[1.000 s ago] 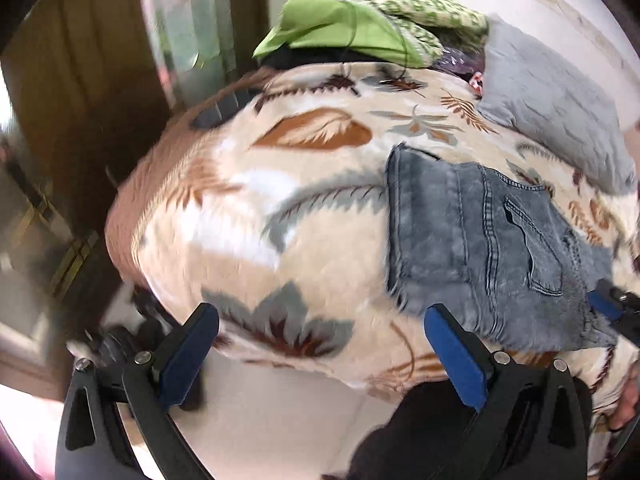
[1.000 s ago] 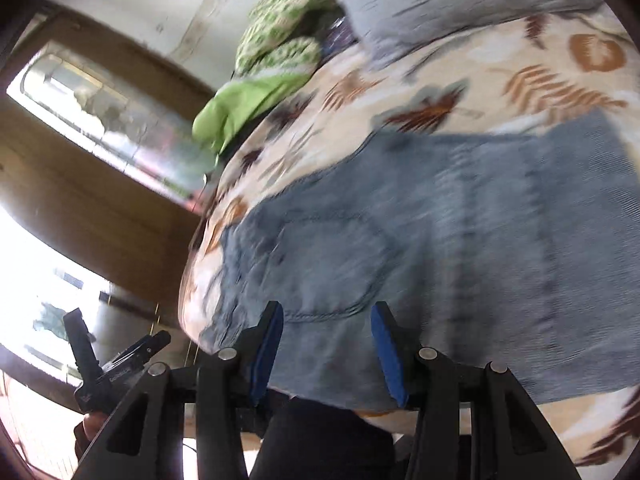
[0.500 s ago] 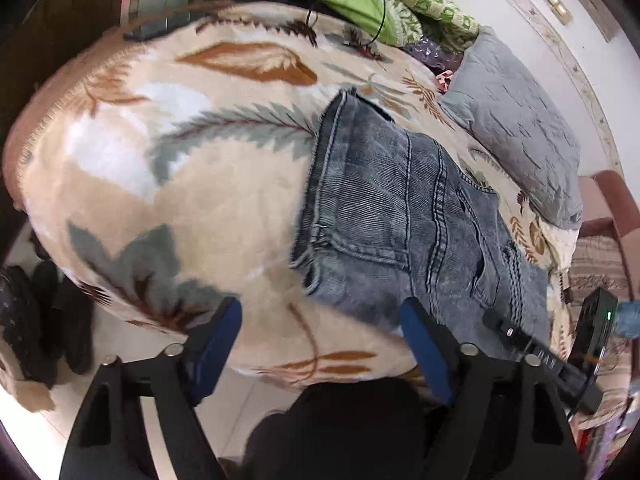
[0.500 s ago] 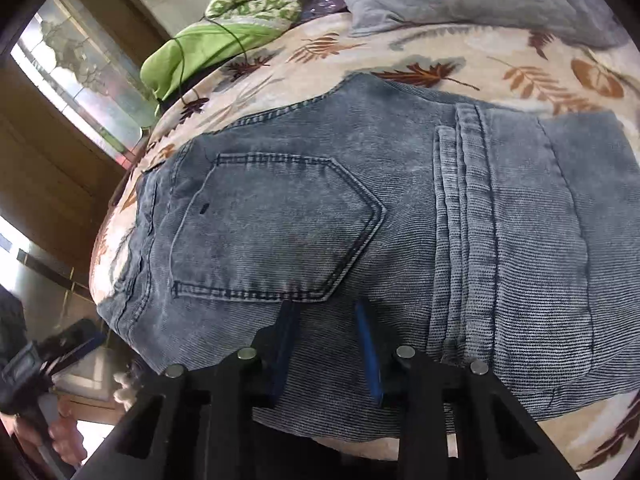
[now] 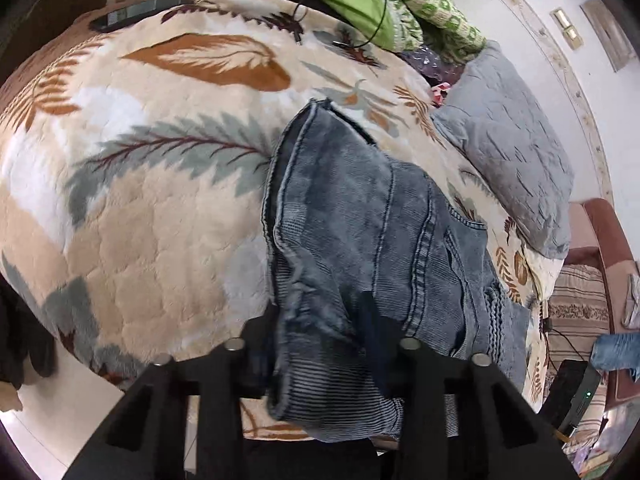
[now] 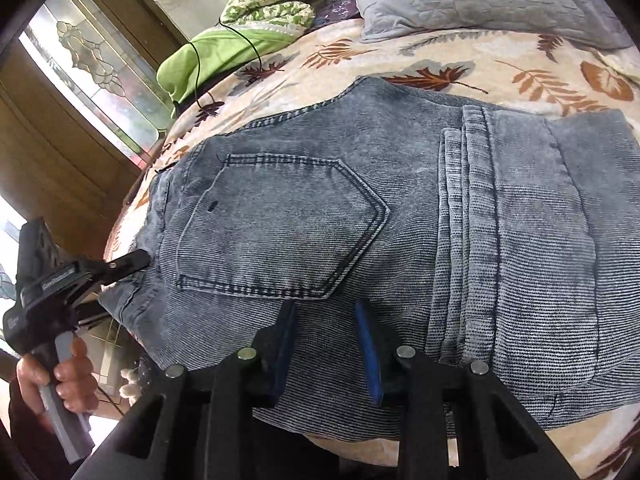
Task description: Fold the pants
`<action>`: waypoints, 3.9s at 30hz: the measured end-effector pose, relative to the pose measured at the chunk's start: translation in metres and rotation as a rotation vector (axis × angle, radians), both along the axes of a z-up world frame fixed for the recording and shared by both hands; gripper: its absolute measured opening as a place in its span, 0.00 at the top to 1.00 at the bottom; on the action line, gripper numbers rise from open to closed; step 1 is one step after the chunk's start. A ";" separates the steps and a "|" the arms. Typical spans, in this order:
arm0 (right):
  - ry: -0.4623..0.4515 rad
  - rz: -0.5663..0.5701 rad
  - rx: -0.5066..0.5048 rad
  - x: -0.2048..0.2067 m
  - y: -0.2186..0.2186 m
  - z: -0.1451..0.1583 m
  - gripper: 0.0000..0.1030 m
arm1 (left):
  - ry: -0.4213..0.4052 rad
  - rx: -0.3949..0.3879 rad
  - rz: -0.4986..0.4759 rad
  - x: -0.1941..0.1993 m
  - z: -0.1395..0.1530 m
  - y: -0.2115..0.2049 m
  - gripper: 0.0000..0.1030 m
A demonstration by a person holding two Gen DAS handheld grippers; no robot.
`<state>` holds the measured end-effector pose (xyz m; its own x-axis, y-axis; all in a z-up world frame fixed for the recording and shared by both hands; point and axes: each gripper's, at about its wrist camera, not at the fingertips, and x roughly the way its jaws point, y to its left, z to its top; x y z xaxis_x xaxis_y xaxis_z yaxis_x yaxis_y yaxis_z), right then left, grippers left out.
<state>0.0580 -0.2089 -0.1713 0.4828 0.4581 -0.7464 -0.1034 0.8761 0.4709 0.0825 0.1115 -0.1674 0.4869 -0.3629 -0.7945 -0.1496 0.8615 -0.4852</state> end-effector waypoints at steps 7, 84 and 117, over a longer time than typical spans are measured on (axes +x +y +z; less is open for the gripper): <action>-0.030 0.005 0.035 -0.004 -0.005 -0.002 0.68 | -0.033 0.110 -0.062 -0.001 0.014 -0.014 0.74; -0.182 -0.390 0.303 0.000 -0.220 0.050 0.44 | -0.162 0.499 -0.706 -0.017 0.027 -0.297 0.27; -0.010 -0.241 -0.253 -0.077 -0.159 0.002 0.43 | -0.077 0.475 -0.721 -0.052 0.003 -0.265 0.17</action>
<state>-0.0187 -0.3678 -0.1690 0.5623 0.1316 -0.8164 0.1170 0.9647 0.2361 0.0308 -0.1531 -0.1645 0.3240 -0.2419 -0.9146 0.5298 0.8474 -0.0364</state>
